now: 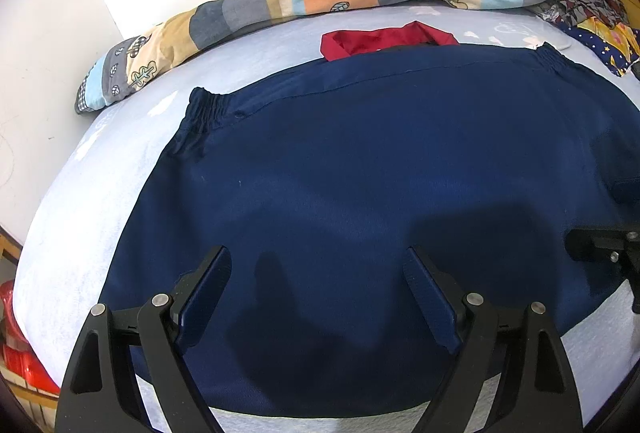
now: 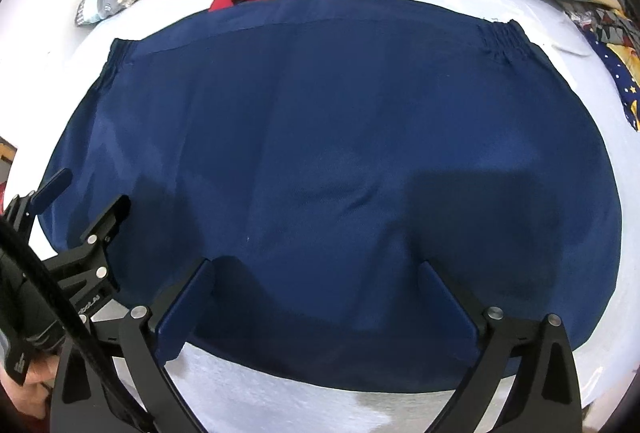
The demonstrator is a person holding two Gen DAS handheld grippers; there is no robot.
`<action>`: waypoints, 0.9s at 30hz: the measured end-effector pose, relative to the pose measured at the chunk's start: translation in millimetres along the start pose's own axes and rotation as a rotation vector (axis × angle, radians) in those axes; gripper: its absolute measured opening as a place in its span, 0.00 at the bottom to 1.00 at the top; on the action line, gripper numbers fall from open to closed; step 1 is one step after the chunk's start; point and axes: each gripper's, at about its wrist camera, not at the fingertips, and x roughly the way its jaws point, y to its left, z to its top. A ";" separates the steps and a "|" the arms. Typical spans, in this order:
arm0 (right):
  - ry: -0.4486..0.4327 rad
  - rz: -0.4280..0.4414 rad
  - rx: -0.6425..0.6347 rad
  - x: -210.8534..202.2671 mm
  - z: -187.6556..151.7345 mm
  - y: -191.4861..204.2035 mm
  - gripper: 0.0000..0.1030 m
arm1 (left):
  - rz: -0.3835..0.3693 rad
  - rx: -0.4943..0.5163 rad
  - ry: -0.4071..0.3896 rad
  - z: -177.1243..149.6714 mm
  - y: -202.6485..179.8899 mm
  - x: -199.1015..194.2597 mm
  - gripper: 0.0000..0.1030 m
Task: Fold large clothes
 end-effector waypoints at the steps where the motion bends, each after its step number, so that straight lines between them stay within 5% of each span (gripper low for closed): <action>1: -0.007 0.004 0.003 0.0 -1.7 -2.1 1.00 | 0.000 0.000 0.000 0.0 -0.2 -0.2 0.84; 16: 0.017 -0.054 -0.041 8.1 -4.5 3.9 1.00 | 0.000 -0.025 0.014 -3.9 6.1 8.3 0.93; 27: -0.037 -0.073 -0.044 6.8 -10.9 6.9 1.00 | -0.138 -0.234 0.074 -16.5 33.3 25.8 1.00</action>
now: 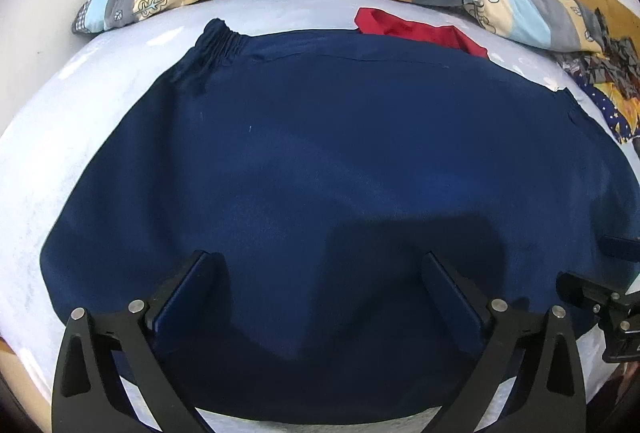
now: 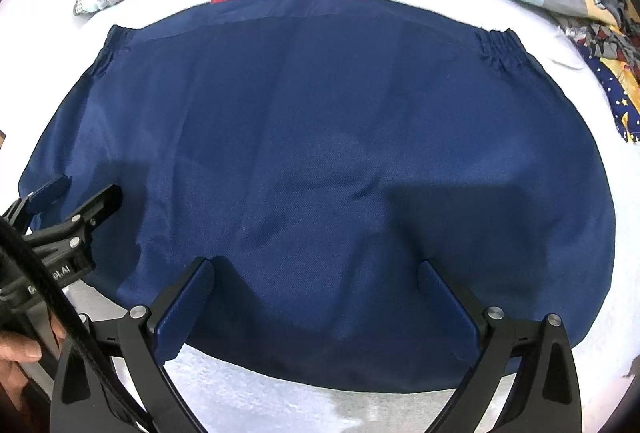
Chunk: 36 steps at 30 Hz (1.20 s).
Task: Fold large clothes
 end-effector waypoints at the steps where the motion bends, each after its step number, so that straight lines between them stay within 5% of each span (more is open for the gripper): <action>1: -0.011 -0.001 0.002 -0.6 -1.1 0.0 1.00 | 0.004 0.005 -0.004 -1.2 -1.0 -0.6 1.00; 6: 0.024 0.038 0.015 -3.3 7.9 -5.6 1.00 | -0.012 0.023 0.041 4.3 -0.6 1.5 1.00; 10: -0.058 0.043 0.068 -24.6 21.2 -22.9 1.00 | -0.039 0.016 0.063 16.5 5.2 -5.0 1.00; 14: -0.114 0.042 0.158 -35.9 36.7 -53.1 1.00 | 0.081 -0.009 -0.016 32.2 24.5 -15.8 1.00; 18: -0.021 0.059 0.287 -11.2 38.8 -92.2 1.00 | 0.178 -0.131 0.057 35.0 63.1 0.1 1.00; 20: 0.056 0.137 0.345 6.4 36.1 -106.5 1.00 | 0.151 -0.176 0.090 32.5 74.0 7.5 1.00; 24: 0.001 0.191 0.395 -7.5 37.0 -113.0 1.00 | 0.137 -0.175 0.041 34.4 71.7 -5.2 1.00; 29: -0.107 0.064 0.343 -29.5 55.2 -121.8 1.00 | 0.150 -0.178 0.011 35.2 69.8 -13.3 1.00; 33: -0.005 0.042 0.375 9.6 71.3 -149.3 1.00 | 0.167 -0.183 0.066 34.8 74.0 2.7 1.00; 36: 0.008 0.024 0.377 16.5 78.7 -155.1 1.00 | 0.165 -0.167 0.031 39.4 72.7 -2.7 1.00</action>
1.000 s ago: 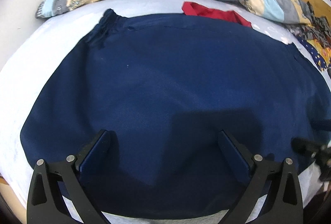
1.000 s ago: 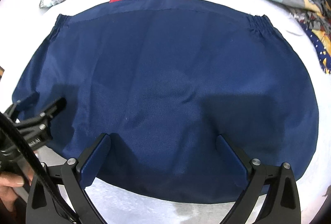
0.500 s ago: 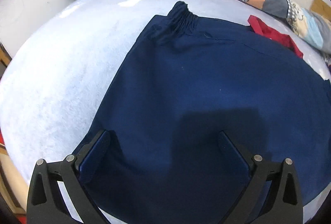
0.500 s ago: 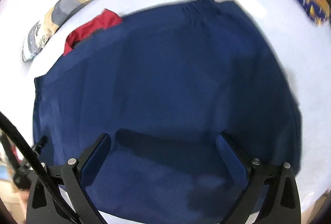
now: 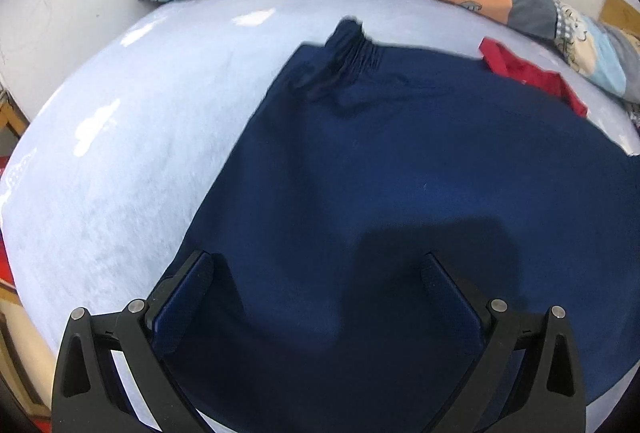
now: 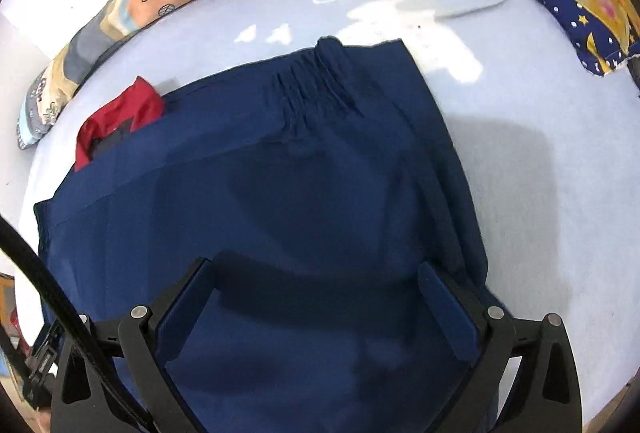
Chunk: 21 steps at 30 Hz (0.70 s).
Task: Fold large clothes
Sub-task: 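Move the right gripper to the edge of the folded navy jacket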
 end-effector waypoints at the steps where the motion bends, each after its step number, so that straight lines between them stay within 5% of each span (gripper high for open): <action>1: -0.028 0.004 0.007 -6.4 3.0 1.7 1.00 | -0.022 -0.015 -0.018 3.2 2.4 -3.6 1.00; 5: -0.123 0.083 0.068 -30.7 19.2 -0.2 1.00 | -0.011 -0.032 -0.019 12.8 4.8 -2.0 1.00; 9: 0.015 0.142 0.123 8.4 12.5 -12.6 1.00 | 0.007 -0.034 0.058 9.0 7.5 15.4 1.00; 12: -0.029 0.116 0.066 -6.4 11.6 -6.2 1.00 | 0.017 -0.015 0.031 10.1 4.1 7.2 1.00; 15: -0.089 0.177 0.058 -23.7 14.3 1.5 1.00 | -0.009 -0.056 0.013 10.8 6.9 1.2 1.00; 21: 0.013 0.243 -0.081 -11.6 -8.2 63.2 1.00 | 0.000 -0.030 0.025 8.4 2.2 2.7 1.00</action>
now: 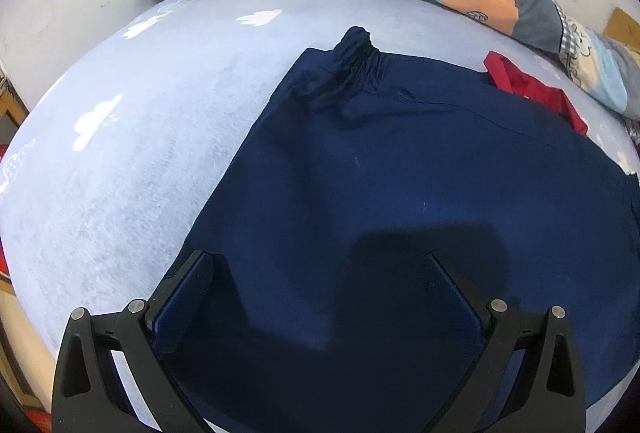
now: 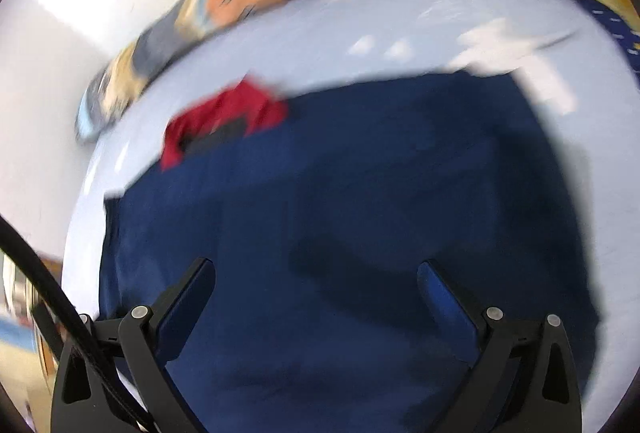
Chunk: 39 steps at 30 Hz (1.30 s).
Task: Fold large clothes
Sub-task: 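Move the right gripper to the edge of the folded navy jacket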
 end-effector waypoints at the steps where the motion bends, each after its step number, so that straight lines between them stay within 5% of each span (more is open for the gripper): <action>1: 0.034 -0.005 -0.030 10.8 -5.6 9.8 1.00 | -0.003 -0.001 -0.002 0.6 0.0 -0.7 1.00; 4: 0.034 -0.134 -0.170 23.4 -17.9 40.3 1.00 | -0.009 -0.015 -0.008 -0.3 3.0 -4.1 1.00; 8: 0.028 -0.033 -0.323 17.1 -46.1 88.7 1.00 | -0.015 -0.015 -0.019 1.5 3.0 -7.0 1.00; 11: 0.113 0.057 -0.347 34.4 -65.8 112.1 1.00 | -0.015 0.005 -0.021 0.8 -1.4 -7.7 1.00; 15: 0.135 0.026 -0.383 42.5 -69.9 117.2 0.99 | -0.020 0.031 -0.033 -0.5 -4.6 -10.6 1.00; 23: 0.050 -0.025 -0.030 9.9 -16.8 6.3 0.99 | -0.055 0.095 -0.040 -5.9 -22.6 -15.0 1.00; 25: 0.043 0.019 0.060 2.3 -12.1 -24.0 0.98 | -0.069 0.108 -0.042 -7.3 -27.3 -16.4 1.00; 32: -0.112 0.004 0.184 -64.0 1.5 -66.9 0.98 | -0.080 0.183 -0.058 -12.9 -43.1 -21.4 1.00; 39: -0.075 0.021 0.281 -72.2 -11.1 -140.1 0.98 | -0.099 0.238 -0.066 -16.7 -56.3 -25.3 1.00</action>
